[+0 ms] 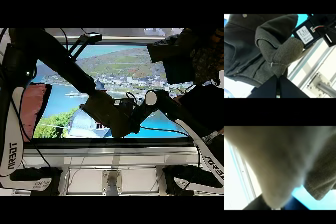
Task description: Fold the clothes and pants, and hang the long-sleeved shirts on hangers.
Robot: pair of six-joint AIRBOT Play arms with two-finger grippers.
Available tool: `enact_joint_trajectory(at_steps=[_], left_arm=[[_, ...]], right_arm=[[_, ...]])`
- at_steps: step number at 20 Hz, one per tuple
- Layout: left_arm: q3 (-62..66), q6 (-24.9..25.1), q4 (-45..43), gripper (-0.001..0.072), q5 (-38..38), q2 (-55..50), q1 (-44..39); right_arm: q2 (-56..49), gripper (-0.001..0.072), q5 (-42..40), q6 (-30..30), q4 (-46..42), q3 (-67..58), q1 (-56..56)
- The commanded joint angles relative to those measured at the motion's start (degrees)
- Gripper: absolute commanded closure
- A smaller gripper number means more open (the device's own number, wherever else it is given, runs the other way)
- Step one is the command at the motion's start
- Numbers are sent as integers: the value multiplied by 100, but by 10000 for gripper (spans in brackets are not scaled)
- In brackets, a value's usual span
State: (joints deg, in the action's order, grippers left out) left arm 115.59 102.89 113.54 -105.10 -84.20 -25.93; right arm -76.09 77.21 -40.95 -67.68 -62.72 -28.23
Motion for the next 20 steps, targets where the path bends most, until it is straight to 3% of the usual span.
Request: enact_joint_trajectory(at_steps=[1,5,8,11,14,20], left_arm=[[4,2,-44,687,-2,-4,72],[4,0,-208,687,0,-4,240],[4,2,-212,687,7,-4,343],[4,4,-525,687,33,-4,435],[4,7,-1038,688,125,31,546],[4,275,-1390,689,251,752,385]], right_arm=[[-2,699,17,-55,157,37,4],[7,704,-125,-245,304,525,4],[203,708,-890,-605,400,529,0],[680,708,-1412,-1311,-315,142,0],[1351,709,-1384,-2264,-1276,-514,0],[2752,710,-911,-3156,-1182,-1311,-118]])
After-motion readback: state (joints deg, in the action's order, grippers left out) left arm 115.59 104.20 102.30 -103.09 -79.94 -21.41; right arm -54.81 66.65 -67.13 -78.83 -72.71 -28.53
